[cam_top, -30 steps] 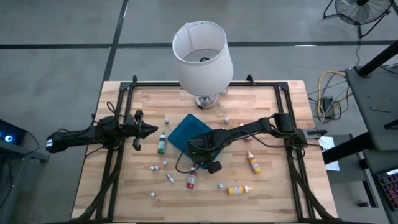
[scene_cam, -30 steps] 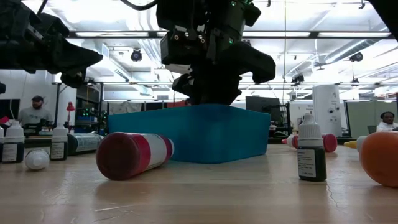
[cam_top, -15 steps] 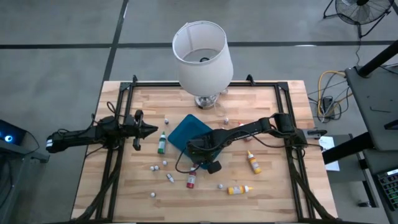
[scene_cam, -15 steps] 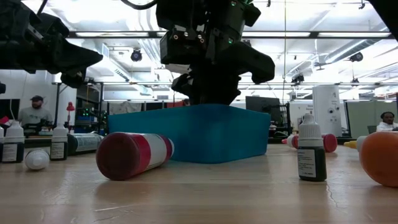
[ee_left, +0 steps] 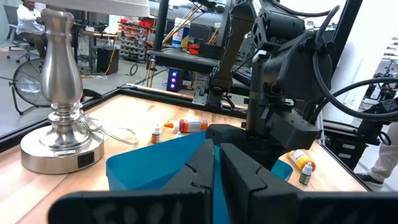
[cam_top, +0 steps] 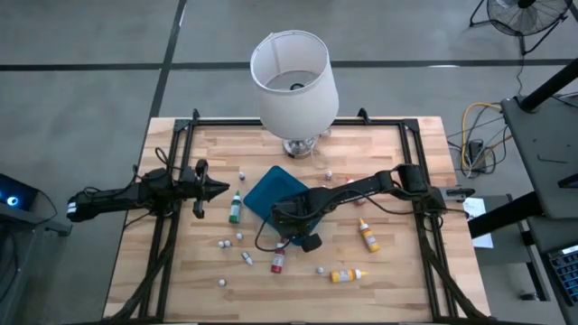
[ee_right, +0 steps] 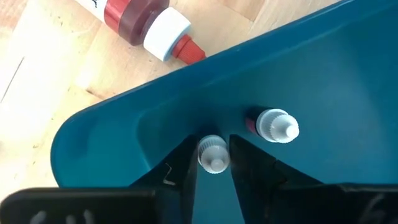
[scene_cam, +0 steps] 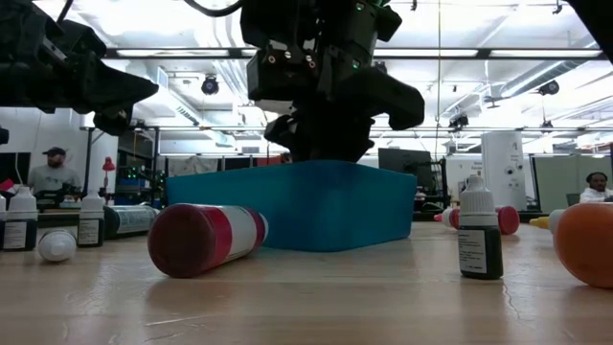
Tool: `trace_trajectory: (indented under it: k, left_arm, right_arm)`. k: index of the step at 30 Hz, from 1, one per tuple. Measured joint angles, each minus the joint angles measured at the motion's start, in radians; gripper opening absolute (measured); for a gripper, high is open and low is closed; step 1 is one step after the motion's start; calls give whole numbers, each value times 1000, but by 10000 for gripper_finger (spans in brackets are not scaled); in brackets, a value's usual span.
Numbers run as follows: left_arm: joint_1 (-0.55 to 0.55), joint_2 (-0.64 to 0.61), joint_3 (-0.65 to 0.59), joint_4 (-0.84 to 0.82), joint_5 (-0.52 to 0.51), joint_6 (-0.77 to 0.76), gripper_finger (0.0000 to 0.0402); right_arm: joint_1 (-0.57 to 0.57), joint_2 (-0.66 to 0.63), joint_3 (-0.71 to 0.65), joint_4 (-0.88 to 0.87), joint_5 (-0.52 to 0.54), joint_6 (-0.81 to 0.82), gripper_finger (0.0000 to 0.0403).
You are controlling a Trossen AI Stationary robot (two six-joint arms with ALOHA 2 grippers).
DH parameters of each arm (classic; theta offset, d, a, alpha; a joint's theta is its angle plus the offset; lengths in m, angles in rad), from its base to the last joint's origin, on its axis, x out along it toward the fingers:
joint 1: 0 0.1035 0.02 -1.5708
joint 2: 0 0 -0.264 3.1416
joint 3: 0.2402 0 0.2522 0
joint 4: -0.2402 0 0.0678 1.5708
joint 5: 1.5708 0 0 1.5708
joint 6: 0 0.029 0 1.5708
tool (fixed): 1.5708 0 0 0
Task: Pick & Place food coloring
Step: Put the small black food coloring bottle into the blue container, then put the small green food coloring bottle into the blue container
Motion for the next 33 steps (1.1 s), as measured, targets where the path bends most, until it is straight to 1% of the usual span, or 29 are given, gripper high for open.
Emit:
trace_trajectory:
  k: [17, 23, 28, 33]
  left_arm:
    - [0, 0, 0, 0, 0, 0, 0]
    - [0, 0, 0, 0, 0, 0, 0]
    - [0, 0, 0, 0, 0, 0, 0]
    - [0, 0, 0, 0, 0, 0, 0]
  right_arm:
    - [0, 0, 0, -4, 0, 0, 118]
    - [0, -7, 0, -9, -1, 0, 116]
    - [0, -38, 0, -9, -2, 0, 111]
    - [0, -71, 0, -26, -3, 27, 116]
